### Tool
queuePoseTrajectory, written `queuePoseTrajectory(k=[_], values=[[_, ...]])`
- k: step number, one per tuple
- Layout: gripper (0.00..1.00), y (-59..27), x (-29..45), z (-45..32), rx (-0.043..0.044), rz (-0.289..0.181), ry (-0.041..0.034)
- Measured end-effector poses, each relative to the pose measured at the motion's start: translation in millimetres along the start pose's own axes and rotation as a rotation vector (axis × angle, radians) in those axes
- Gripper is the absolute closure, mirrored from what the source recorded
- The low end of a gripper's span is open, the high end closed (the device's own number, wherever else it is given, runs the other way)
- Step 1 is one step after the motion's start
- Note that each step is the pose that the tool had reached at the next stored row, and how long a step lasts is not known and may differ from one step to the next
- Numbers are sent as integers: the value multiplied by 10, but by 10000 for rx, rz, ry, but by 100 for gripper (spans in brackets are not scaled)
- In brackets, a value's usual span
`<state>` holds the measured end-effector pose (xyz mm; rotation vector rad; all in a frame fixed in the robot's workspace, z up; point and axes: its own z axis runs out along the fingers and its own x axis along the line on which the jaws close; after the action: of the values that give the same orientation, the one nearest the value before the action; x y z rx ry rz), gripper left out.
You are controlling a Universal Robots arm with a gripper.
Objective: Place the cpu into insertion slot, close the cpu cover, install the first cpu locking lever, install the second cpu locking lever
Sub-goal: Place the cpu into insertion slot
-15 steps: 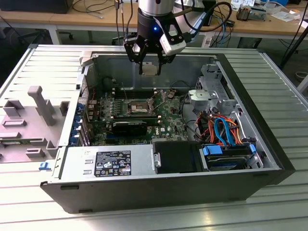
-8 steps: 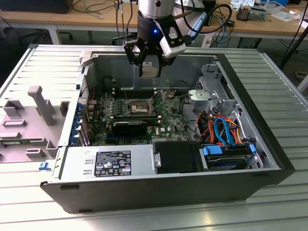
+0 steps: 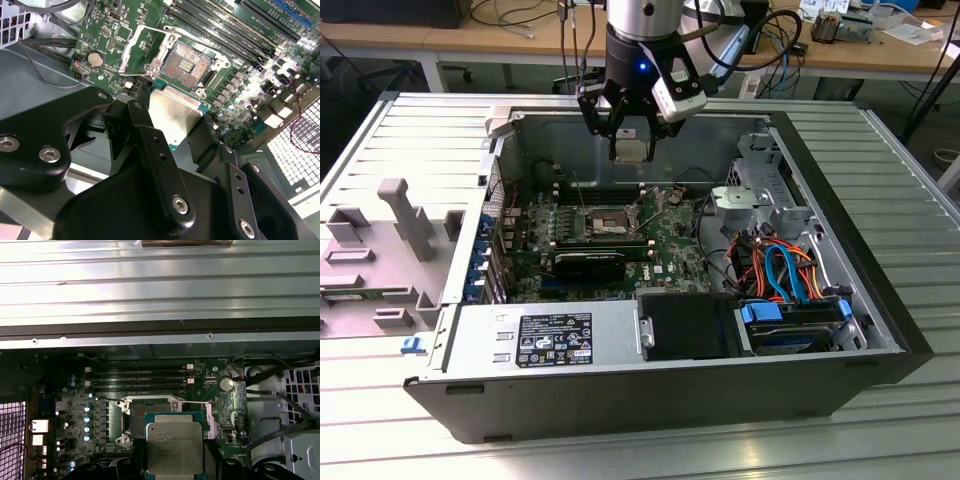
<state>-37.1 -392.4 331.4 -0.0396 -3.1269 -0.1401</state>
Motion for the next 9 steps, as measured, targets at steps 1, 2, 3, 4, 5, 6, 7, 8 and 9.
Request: queuePoseTrajectory(k=[1,2,3,4,5,6,7,8,9], values=[[45,-1,0,2,0,1,0],[45,-2,0,3,-1,1,0],[45,-2,0,4,-1,0,0],[45,-3,0,6,-1,0,-1],[45,-4,0,7,0,0,0],[45,-4,0,9,-1,1,0],[45,-5,0,10,-1,0,0],[45,-6,-1,12,-2,0,-1],[45,-8,0,14,-2,0,-1]])
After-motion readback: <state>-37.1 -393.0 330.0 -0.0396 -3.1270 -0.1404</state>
